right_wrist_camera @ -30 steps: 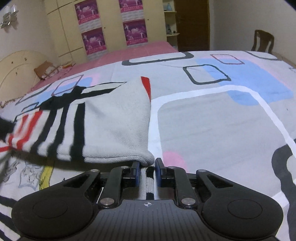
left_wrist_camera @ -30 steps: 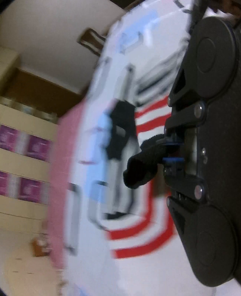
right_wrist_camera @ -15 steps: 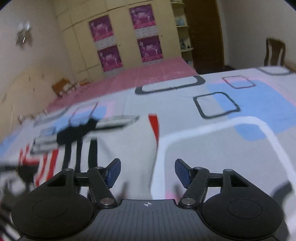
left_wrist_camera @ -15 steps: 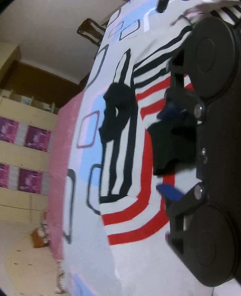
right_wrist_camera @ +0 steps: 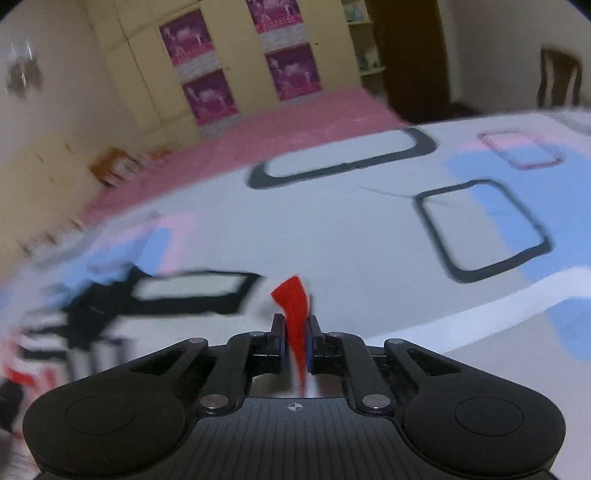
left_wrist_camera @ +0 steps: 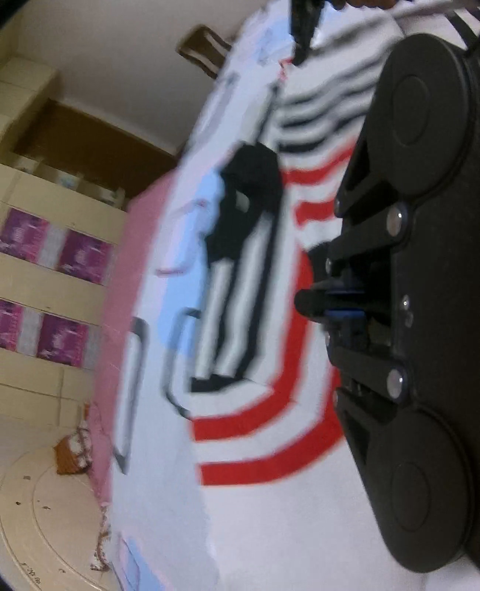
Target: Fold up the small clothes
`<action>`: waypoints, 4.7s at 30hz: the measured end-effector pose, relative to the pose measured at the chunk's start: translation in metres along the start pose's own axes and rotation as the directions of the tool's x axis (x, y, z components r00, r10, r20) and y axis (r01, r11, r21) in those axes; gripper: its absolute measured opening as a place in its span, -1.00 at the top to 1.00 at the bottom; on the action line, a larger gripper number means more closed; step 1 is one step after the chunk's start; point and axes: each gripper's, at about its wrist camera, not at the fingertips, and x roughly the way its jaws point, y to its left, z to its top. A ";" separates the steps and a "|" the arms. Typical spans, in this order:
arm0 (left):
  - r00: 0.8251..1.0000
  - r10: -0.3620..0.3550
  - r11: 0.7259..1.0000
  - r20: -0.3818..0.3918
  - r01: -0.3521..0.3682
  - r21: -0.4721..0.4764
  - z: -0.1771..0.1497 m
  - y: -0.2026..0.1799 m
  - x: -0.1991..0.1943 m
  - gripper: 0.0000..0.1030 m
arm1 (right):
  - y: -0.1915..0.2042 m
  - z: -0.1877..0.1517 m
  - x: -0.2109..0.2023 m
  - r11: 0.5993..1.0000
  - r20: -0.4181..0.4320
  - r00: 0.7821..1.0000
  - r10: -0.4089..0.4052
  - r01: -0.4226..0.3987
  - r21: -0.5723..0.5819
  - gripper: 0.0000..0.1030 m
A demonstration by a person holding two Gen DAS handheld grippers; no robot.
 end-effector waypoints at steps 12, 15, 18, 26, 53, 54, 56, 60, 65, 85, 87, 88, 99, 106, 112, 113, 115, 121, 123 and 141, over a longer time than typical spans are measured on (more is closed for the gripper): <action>0.991 -0.124 0.975 0.044 0.113 0.194 0.022 -0.087 -0.007 -0.23 | 0.063 -0.016 -0.028 0.965 -0.005 0.989 0.149 -0.147 -0.217 0.34; 0.989 -0.150 0.956 -0.009 0.148 0.255 0.019 -0.124 0.027 -0.24 | 0.084 -0.023 -0.015 0.942 -0.049 0.987 0.153 -0.160 -0.296 0.34; 0.993 -0.092 0.948 -0.078 0.111 0.298 0.016 -0.129 0.056 -0.30 | 0.063 -0.015 -0.004 0.965 -0.018 1.000 0.014 -0.019 -0.262 0.34; 0.997 -0.069 0.956 -0.038 0.077 0.283 0.018 -0.130 0.043 -0.31 | 0.024 -0.001 -0.013 0.983 -0.022 0.997 -0.078 0.073 -0.170 0.34; 0.999 0.048 0.955 -0.002 -0.045 0.293 -0.013 -0.073 -0.014 -0.37 | 0.095 -0.090 -0.081 0.970 -0.044 0.995 -0.085 0.072 -0.232 0.87; 0.999 0.053 0.951 -0.004 -0.049 0.304 -0.011 -0.077 -0.010 -0.38 | 0.105 -0.088 -0.075 0.969 -0.044 0.996 -0.071 0.059 -0.240 0.87; 0.995 0.084 0.951 -0.049 -0.066 0.303 -0.009 -0.075 0.006 -0.48 | 0.118 -0.086 -0.060 0.961 -0.062 0.996 -0.060 0.041 -0.272 0.70; 0.996 0.085 0.958 -0.032 -0.073 0.278 -0.001 -0.061 -0.002 -0.57 | 0.121 -0.083 -0.053 0.959 -0.057 0.991 -0.125 0.106 -0.262 0.27; 0.993 0.120 0.966 0.011 -0.119 0.231 -0.001 -0.022 -0.032 -0.79 | 0.129 -0.084 -0.070 0.980 -0.021 0.997 -0.071 0.066 -0.186 0.27; 0.873 0.485 0.828 0.055 -0.438 -0.349 -0.038 0.243 -0.184 -0.24 | 0.207 -0.102 -0.061 0.965 -0.044 0.998 -0.048 0.035 -0.259 0.27; 0.890 0.454 0.806 0.036 -0.393 -0.443 -0.042 0.267 -0.184 -0.09 | 0.210 -0.102 -0.059 0.965 -0.048 0.998 -0.049 0.035 -0.259 0.27; 0.903 0.429 0.791 0.039 -0.354 -0.499 -0.044 0.279 -0.184 -0.08 | 0.211 -0.102 -0.059 0.965 -0.047 0.998 -0.052 0.038 -0.259 0.27; 0.935 0.281 0.811 0.215 -0.112 -0.574 0.002 0.280 -0.162 0.90 | 0.192 -0.094 -0.070 0.978 -0.026 0.996 -0.083 0.076 -0.195 0.27; 0.970 0.072 0.962 0.232 -0.007 -0.272 0.056 0.147 -0.120 0.90 | 0.168 -0.091 -0.083 0.988 0.006 0.996 -0.085 0.085 -0.127 0.27; 0.984 -0.091 0.996 0.151 0.092 -0.003 0.055 0.019 -0.074 0.90 | 0.128 -0.078 -0.100 0.994 0.050 0.992 -0.113 0.113 -0.009 0.27; 0.986 -0.111 0.993 0.126 0.107 0.043 0.052 -0.002 -0.066 0.90 | 0.122 -0.077 -0.103 0.993 0.057 0.992 -0.114 0.114 0.000 0.27; 0.986 -0.148 0.982 0.078 0.137 0.130 0.043 -0.038 -0.053 0.90 | 0.112 -0.076 -0.110 0.994 0.065 0.992 -0.112 0.111 0.022 0.27; 0.986 -0.163 0.941 -0.033 0.165 0.294 0.009 -0.119 -0.011 0.90 | 0.084 -0.084 -0.124 0.992 0.060 0.993 -0.099 0.093 0.089 0.27; 0.984 -0.167 0.930 -0.061 0.178 0.321 -0.003 -0.134 0.002 0.89 | 0.075 -0.088 -0.129 0.991 0.051 0.996 -0.075 0.069 0.116 0.26; 0.996 0.050 0.977 0.078 -0.065 0.201 -0.011 0.027 -0.093 0.12 | 0.106 -0.086 -0.101 0.977 0.010 0.990 0.139 -0.139 0.160 -0.24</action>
